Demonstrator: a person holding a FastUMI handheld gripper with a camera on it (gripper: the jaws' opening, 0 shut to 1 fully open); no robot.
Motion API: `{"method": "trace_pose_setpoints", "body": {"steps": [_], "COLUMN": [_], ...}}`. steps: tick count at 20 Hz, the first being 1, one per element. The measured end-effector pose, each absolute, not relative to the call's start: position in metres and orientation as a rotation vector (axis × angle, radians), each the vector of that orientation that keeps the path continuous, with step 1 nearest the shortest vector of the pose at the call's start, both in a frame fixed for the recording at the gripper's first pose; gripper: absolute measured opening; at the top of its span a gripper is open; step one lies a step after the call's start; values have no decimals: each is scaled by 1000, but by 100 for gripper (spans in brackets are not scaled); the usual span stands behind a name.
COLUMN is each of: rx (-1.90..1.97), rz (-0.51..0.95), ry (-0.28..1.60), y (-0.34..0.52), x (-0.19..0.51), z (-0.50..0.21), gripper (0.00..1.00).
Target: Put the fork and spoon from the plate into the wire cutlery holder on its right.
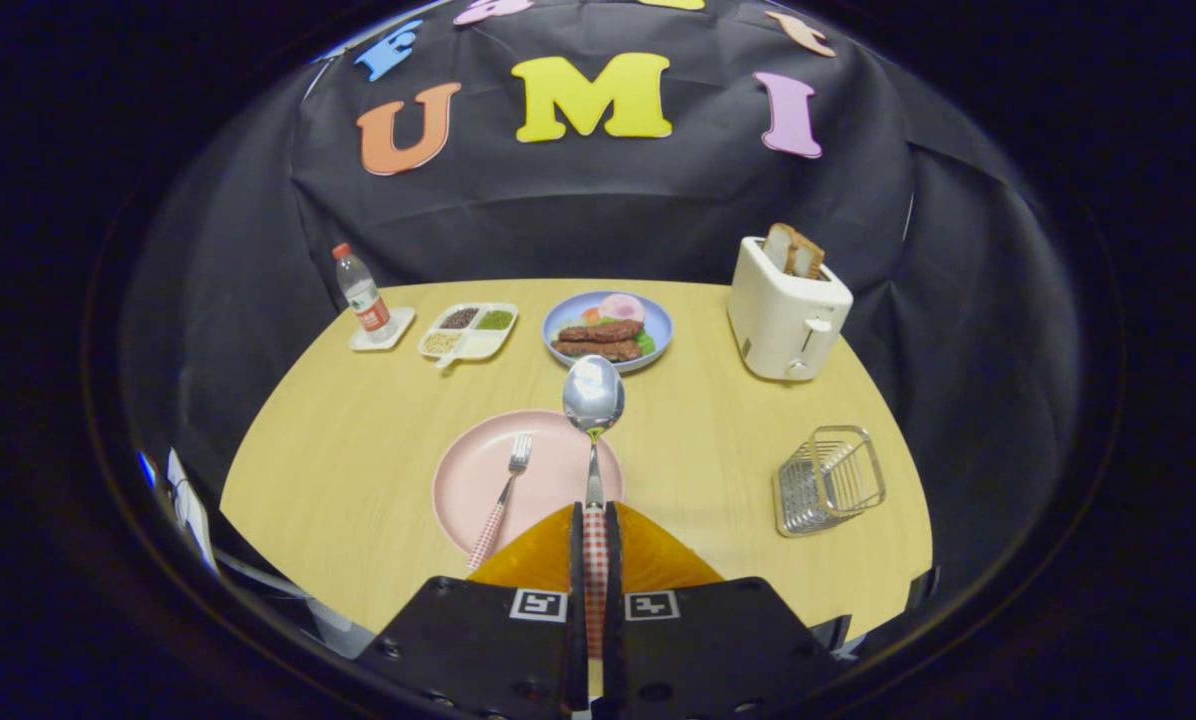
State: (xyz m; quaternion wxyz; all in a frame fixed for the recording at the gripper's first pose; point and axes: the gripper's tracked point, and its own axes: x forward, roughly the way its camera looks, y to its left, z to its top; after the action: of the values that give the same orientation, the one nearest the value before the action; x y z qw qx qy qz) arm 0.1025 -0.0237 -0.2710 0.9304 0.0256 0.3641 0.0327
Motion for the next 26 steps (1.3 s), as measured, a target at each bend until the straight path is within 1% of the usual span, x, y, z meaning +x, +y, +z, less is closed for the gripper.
{"method": "trace_pose_setpoints", "body": {"steps": [5,12,16,18,24,26], "rx": [6,-33,48,73,148,139], "rz": [53,-7,-33,-24,6,-10], "ry": [736,747,856,911,1109,1155], "y": [-82,-181,-216,-224,-232,-239], "x": [81,79,78,81,92,103], "z": [-248,-231,-254,-269,-309,-316], "gripper": [6,6,6,6,6,6]}}
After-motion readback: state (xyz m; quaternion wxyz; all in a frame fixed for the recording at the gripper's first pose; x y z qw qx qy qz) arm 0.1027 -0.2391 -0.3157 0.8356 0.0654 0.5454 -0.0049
